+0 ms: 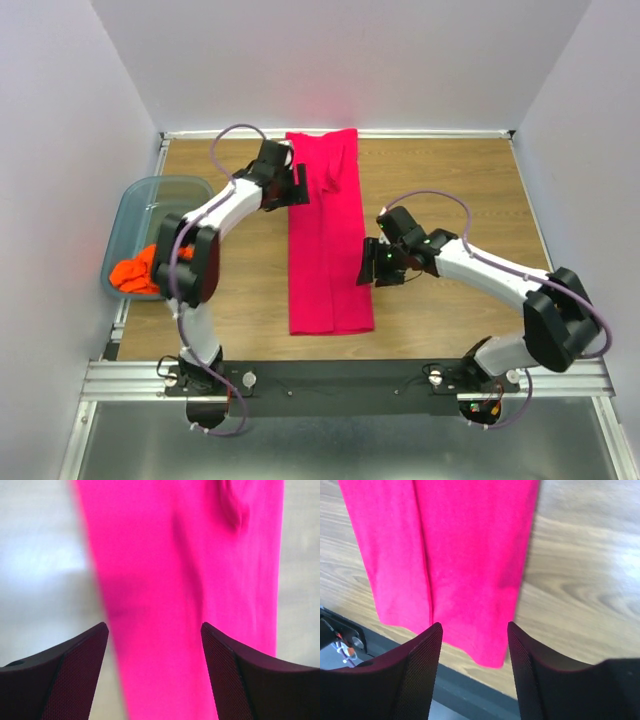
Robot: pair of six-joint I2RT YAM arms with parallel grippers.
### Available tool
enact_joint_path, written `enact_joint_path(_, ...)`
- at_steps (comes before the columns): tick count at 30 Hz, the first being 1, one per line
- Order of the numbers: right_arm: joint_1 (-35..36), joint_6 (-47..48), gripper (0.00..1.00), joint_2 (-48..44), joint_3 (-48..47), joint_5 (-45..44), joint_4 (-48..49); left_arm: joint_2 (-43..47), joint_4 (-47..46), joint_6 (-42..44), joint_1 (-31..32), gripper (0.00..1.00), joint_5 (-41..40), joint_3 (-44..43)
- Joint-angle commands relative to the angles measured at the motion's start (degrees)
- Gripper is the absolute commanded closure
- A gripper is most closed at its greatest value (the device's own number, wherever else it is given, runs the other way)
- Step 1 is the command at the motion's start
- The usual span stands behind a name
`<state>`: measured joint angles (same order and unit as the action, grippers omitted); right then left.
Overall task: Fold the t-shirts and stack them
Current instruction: Fold the tshirt
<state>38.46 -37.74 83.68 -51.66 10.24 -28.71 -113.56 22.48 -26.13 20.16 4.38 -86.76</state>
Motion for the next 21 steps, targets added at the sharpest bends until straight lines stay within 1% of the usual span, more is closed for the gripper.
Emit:
enact_joint_path(1,0.65,-2.95,0.36,-3.07,2.43,-5.84,-7.49,18.14,0.11,-1.56,1.1,0.18,-3.85,13.51)
enact_joint_path(2,1.09,-3.91,0.36,-3.52,2.96,-6.19,-8.02,20.81,1.15,-1.9,2.15,0.18,-6.29,20.33)
enact_joint_path(3,1.27,-4.36,0.36,-3.87,3.49,-6.37,-8.38,23.44,1.77,-2.78,2.77,0.18,-6.75,23.71)
enact_joint_path(4,2.49,-5.58,0.37,-4.22,4.36,-6.2,-8.38,28.26,2.13,-3.66,3.47,0.18,-6.41,27.05)
enact_joint_path(5,3.11,-6.03,0.37,-4.14,4.55,-6.28,-8.47,30.74,2.83,-4.62,4.78,0.19,-5.97,33.26)
enact_joint_path(6,4.07,-6.73,0.37,-3.88,4.81,-6.46,-8.56,33.03,2.92,-6.89,5.49,0.2,-5.53,36.28)
enact_joint_path(7,5.56,-7.61,0.37,-2.92,4.81,-6.55,-8.73,37.4,3.18,-7.96,6.2,0.22,-4.83,41.27)
enact_joint_path(8,6.27,-8.14,0.37,-2.47,4.99,-6.64,-8.99,41.01,3.71,-9.89,7.51,0.24,-4.65,43.58)
enact_joint_path(9,6.89,-8.66,0.37,-2.12,4.99,-6.64,-9.0,41.05,4.06,-9.9,8.13,0.25,-4.73,45.52)
enact_joint_path(10,7.42,-9.19,0.37,-1.77,5.08,-6.81,-9.0,43.75,4.5,-11.3,8.66,0.26,-2.82,48.5)
enact_joint_path(12,7.77,-9.81,0.37,-1.33,5.16,-7.6,-9.0,46.22,4.77,-11.92,10.32,0.3,-1.66,50.45)
enact_joint_path(18,9.53,-12.1,0.4,0.69,5.51,-7.52,-8.91,46.85,8.63,-15.0,14.46,0.3,-1.83,51.43)
enact_joint_path(21,11.37,-12.98,0.4,2.27,5.43,-7.87,-8.65,46.41,9.95,-15.7,15.69,0.28,-2.27,52.05)
